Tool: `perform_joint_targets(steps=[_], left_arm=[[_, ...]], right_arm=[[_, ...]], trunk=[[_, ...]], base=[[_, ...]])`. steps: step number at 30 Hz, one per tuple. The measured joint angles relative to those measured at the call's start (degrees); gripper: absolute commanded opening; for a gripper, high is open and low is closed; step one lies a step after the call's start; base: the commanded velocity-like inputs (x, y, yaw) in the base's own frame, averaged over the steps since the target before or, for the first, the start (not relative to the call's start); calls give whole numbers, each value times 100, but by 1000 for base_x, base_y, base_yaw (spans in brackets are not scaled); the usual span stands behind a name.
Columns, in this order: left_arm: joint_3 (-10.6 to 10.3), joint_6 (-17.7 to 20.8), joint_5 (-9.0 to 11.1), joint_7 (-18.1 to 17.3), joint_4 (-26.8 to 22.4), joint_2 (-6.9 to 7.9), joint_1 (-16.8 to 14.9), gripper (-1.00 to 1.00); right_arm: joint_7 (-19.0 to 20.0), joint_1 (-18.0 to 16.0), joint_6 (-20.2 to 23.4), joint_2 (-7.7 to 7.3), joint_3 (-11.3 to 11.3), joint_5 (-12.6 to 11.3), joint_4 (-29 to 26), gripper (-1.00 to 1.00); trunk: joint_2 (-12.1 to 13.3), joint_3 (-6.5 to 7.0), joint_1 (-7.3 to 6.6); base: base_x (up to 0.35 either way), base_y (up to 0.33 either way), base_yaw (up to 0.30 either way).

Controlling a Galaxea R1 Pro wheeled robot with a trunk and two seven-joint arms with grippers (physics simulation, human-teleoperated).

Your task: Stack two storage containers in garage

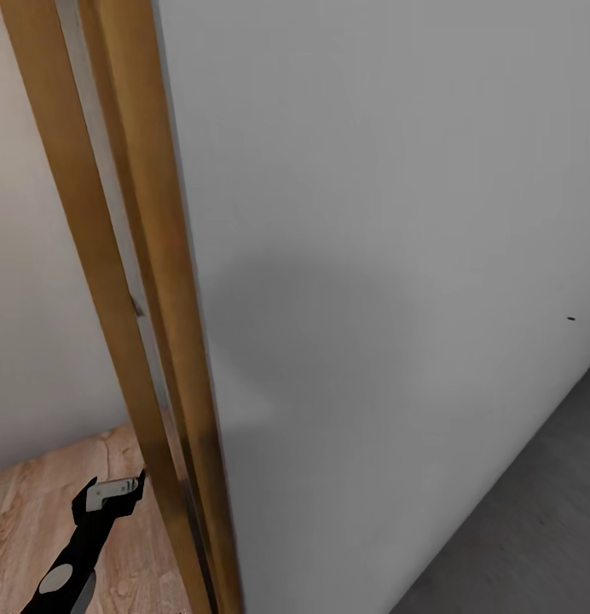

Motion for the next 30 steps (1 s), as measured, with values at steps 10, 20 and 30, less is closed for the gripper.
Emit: perform_joint_targets(steps=[10,20,30], left_arm=[[1,-1,2,0,-1,0,1,100],[0,-2,-1,0,1,0,-1,100],[5,-2,-1,0,7,0,-1,100]], right_arm=[[0,0,0,0,0,0,1,100],[0,3,0,0,0,0,-1,100],[0,1,0,0,0,0,-1,100]], trunk=[[0,0,0],[0,0,0],[0,0,0]], base=[[-1,0,178],[-47,0,81],[-6,0,7]])
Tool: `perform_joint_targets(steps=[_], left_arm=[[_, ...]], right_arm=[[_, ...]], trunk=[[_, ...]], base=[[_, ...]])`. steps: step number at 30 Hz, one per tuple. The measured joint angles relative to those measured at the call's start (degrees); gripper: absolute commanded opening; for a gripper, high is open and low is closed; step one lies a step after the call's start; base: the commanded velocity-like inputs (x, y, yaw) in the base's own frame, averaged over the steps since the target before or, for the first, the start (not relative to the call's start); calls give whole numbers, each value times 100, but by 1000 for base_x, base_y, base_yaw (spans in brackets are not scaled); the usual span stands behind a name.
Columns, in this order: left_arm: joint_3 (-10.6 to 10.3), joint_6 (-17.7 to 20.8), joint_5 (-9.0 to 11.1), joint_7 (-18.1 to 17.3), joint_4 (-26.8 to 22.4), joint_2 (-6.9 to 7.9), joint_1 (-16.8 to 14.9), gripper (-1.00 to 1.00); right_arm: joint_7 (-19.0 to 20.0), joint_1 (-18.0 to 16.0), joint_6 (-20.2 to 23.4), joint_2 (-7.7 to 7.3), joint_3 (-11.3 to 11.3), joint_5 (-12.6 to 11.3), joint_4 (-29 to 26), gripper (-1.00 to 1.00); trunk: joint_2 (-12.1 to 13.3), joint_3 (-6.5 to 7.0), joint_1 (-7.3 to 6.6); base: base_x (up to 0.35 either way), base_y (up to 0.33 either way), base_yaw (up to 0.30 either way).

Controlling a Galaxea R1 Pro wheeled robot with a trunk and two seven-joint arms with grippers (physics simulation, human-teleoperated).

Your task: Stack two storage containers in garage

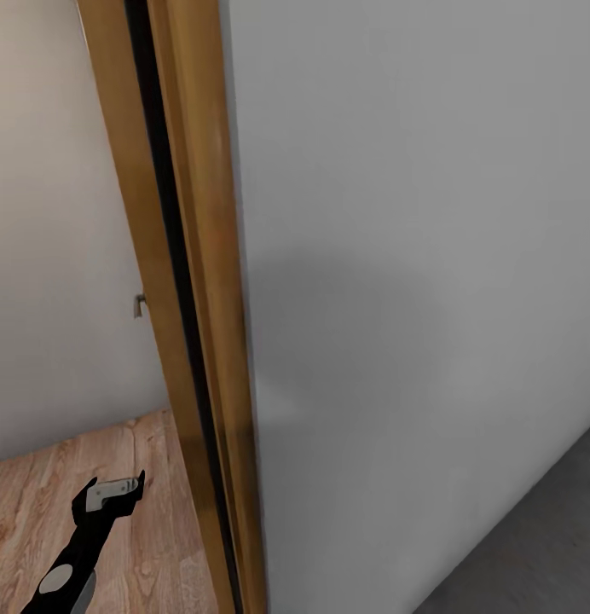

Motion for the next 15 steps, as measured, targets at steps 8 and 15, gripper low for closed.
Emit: perform_joint_targets(steps=[8,15], left_arm=[[9,0,-3,0,93,3,0,100],[0,-246,-28,-8,1890,191,3,100]], right_arm=[[0,2,0,0,0,0,0,100],[0,0,0,0,0,0,0,100]], trunk=[[0,0,0],[0,-1,0]], base=[[-18,0,1],[-1,0,0]])
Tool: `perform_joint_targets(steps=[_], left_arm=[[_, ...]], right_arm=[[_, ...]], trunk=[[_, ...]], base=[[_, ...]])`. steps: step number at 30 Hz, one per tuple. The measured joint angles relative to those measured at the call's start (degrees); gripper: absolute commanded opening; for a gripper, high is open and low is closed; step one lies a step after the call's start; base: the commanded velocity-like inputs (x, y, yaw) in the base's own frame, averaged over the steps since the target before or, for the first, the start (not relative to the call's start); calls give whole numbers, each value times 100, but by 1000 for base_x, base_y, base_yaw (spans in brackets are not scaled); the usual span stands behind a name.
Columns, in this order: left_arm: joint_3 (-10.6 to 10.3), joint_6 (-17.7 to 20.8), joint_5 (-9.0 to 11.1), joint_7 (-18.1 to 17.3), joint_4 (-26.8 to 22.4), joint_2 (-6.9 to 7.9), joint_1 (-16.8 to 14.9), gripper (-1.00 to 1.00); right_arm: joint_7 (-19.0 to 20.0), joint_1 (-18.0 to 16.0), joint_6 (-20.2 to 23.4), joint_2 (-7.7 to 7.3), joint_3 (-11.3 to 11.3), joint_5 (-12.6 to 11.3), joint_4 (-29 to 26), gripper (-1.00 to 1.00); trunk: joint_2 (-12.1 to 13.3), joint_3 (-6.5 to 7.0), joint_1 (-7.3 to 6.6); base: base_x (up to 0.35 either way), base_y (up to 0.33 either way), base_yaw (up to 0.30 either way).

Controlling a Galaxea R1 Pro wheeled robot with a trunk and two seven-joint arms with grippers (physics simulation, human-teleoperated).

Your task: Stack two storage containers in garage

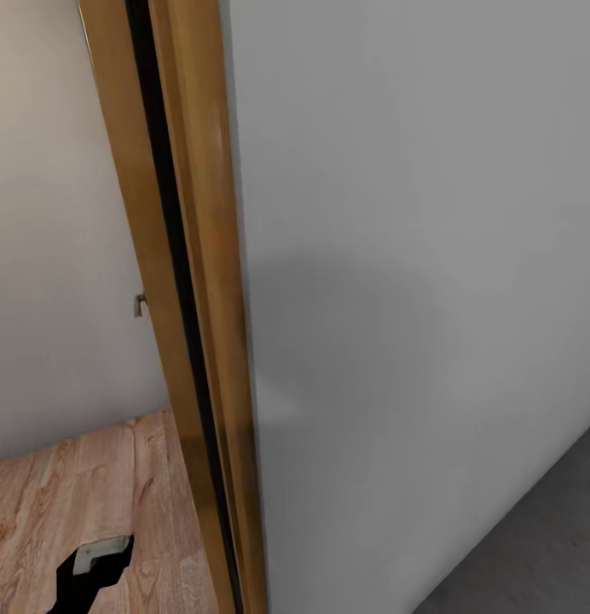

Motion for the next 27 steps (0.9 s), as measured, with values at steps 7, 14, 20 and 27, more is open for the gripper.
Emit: perform_joint_targets(steps=[7,14,20,27], left_arm=[[-12,-468,-10,0,1073,6,0,100],[-24,-558,-15,5,1582,9,-2,100],[-30,-575,-18,1,2015,8,-2,100],[-30,-544,-20,-11,2125,7,4,100]], right_arm=[[0,1,0,0,0,0,0,100],[0,2,0,0,0,0,0,100],[0,-1,0,0,0,0,0,100],[0,2,0,0,0,0,0,100]], trunk=[[0,1,0],[0,1,0],[0,1,0],[0,1,0]], base=[[0,0,0],[0,0,0],[0,0,0],[0,0,0]])
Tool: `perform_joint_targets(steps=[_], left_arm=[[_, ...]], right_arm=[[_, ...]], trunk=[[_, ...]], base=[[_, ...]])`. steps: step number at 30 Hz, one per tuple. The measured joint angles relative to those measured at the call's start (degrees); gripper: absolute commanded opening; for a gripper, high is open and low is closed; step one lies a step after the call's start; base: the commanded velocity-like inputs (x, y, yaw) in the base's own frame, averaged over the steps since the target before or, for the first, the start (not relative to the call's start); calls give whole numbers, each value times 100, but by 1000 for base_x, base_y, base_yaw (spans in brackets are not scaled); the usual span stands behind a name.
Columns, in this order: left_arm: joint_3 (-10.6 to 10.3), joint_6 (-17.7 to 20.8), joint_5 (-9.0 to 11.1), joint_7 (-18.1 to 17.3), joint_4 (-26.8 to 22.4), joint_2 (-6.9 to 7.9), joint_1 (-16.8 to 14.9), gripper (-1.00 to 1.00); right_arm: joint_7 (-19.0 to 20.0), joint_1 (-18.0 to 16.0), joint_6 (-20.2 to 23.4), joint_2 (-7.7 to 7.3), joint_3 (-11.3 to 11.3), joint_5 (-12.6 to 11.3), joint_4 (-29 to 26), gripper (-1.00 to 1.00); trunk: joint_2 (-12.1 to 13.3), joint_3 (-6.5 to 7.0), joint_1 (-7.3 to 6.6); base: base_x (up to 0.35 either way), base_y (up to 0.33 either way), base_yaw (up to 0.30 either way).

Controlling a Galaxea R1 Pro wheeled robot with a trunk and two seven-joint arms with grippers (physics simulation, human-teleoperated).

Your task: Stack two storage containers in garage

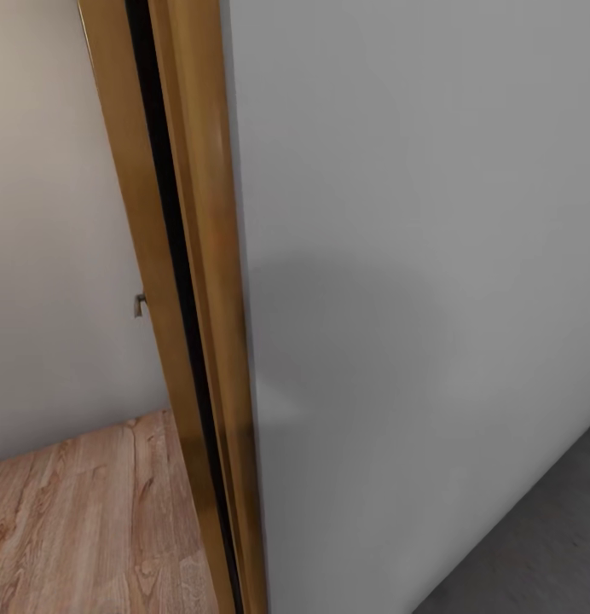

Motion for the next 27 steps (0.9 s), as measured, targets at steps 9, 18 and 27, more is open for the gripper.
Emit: perform_joint_targets(steps=[9,18,27], left_arm=[[-34,1062,-14,-5,18,-16,2,100],[-33,2048,-44,-3,27,-96,2,100],[-30,2298,-46,7,28,-148,2,100]], right_arm=[[0,-1,0,0,1,0,0,100],[0,0,0,0,1,0,0,100],[0,0,0,0,3,0,0,100]], trunk=[[0,0,0],[0,0,0],[0,0,0]], base=[[0,0,0],[0,0,0],[0,0,0]])
